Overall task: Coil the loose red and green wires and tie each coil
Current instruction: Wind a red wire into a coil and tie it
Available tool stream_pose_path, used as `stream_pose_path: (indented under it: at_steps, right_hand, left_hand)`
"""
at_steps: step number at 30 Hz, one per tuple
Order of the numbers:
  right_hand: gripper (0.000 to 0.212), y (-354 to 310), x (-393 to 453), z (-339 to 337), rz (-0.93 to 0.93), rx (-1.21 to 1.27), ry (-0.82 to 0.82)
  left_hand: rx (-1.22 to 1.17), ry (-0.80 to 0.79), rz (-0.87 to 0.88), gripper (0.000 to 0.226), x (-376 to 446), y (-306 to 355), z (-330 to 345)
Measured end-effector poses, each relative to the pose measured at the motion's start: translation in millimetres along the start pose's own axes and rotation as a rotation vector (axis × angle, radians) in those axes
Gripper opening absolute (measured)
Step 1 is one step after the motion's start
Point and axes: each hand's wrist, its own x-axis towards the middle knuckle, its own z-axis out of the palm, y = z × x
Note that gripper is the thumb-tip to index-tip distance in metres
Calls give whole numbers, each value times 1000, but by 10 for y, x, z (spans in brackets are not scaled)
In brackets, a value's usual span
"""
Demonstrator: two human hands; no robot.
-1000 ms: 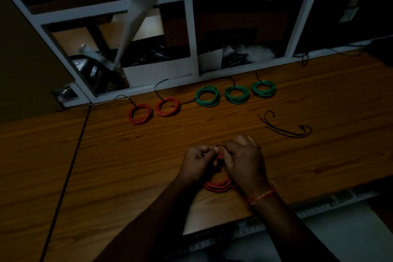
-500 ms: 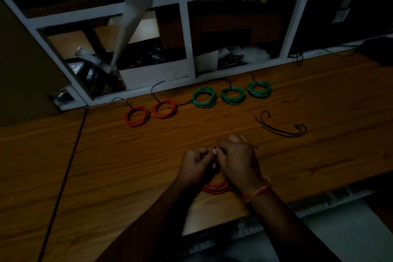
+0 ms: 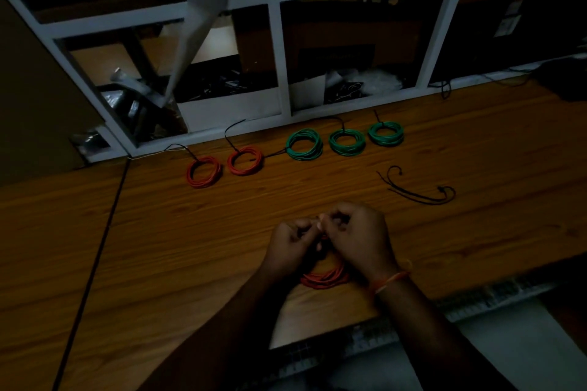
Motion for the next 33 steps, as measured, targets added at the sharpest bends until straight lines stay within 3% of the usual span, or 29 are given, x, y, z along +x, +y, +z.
stream_pose_path:
  at_steps: [3, 7, 12, 17, 24, 29, 33]
  right_hand:
    - [26, 67, 159, -39, 194, 171, -42]
    - [19, 86, 383, -20, 478, 452, -268]
    - [15, 60, 514, 33, 595, 530, -372]
    - [22, 128, 531, 43, 588, 585, -456]
    - [24, 120, 657, 170, 381, 305, -191]
    - [19, 113, 689, 233, 198, 131, -147]
    - [15, 133, 696, 265, 75, 34, -129]
  left_hand:
    - [12, 16, 9, 32, -20, 16, 18]
    - [-34, 31, 9, 35, -20, 3, 21]
    - [-45, 17, 22, 28, -54, 38, 37]
    - [-65, 4, 15, 26, -50, 25, 40]
    - [-70, -10, -15, 25, -21, -22, 22]
    - [-145, 20, -45, 26, -27, 59, 21]
    - [-242, 60, -36, 40, -38, 55, 34]
